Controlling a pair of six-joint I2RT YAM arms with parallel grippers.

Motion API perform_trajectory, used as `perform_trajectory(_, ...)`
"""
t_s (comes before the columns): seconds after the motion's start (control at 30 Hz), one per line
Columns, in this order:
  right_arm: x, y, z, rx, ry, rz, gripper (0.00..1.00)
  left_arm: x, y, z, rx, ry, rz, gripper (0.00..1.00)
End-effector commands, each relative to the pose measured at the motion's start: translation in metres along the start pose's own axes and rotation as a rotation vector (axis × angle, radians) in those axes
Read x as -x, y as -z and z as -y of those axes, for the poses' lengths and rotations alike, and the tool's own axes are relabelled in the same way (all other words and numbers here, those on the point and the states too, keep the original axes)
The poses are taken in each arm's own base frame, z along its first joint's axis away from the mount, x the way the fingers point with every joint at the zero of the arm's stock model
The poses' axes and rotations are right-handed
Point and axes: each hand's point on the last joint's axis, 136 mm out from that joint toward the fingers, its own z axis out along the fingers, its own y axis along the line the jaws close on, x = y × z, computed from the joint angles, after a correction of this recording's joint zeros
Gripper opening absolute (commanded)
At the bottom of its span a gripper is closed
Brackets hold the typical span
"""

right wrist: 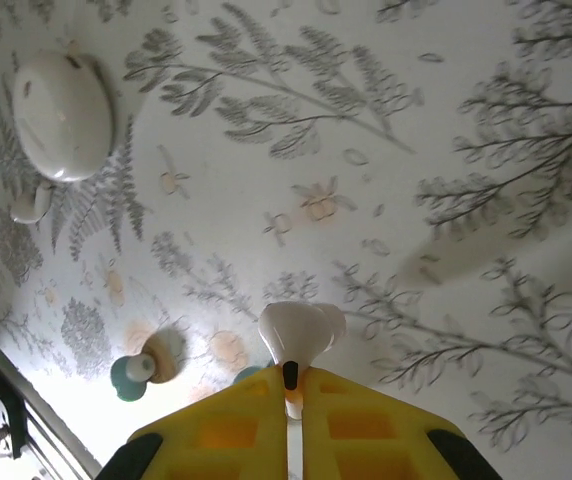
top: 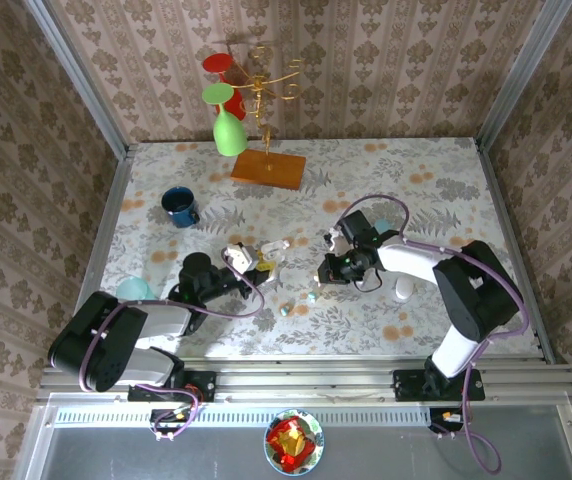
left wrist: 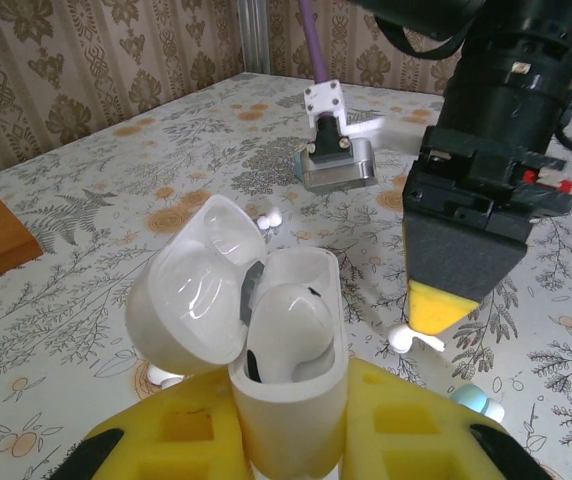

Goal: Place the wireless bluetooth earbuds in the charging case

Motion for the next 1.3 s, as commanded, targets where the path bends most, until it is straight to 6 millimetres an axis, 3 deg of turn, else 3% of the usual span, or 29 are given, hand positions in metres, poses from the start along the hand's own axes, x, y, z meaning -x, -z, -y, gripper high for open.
perform_trajectory(0.0,-0.009,-0.006,0.016,0.006,-0.063,-0.031,0.11,0.003,0.003,-0.002,0.007,-0.018,0.017,0.00)
perform_trajectory(0.17,-0.013,-0.001,0.031,-0.028,-0.083,-0.025,0.12,0.001,0.002,-0.002,0.006,-0.016,0.014,0.00)
perform_trajectory(0.27,-0.013,0.007,0.040,-0.085,-0.060,-0.021,0.22,0.002,0.002,-0.002,0.002,-0.008,0.017,0.00)
perform_trajectory(0.47,-0.001,0.027,0.027,-0.089,0.032,0.019,0.34,0.004,0.002,-0.001,-0.007,-0.004,0.021,0.00)
perform_trajectory(0.6,0.008,0.029,0.020,-0.083,0.098,0.018,0.42,0.005,0.003,-0.001,-0.006,-0.010,0.025,0.00)
perform_trajectory(0.87,0.024,0.009,0.015,-0.037,0.093,-0.041,0.43,0.004,0.003,0.000,-0.009,-0.012,0.023,0.00)
perform_trajectory(1.27,0.001,-0.004,0.024,-0.014,0.064,-0.095,0.37,0.004,0.002,0.000,-0.013,-0.010,0.026,0.00)
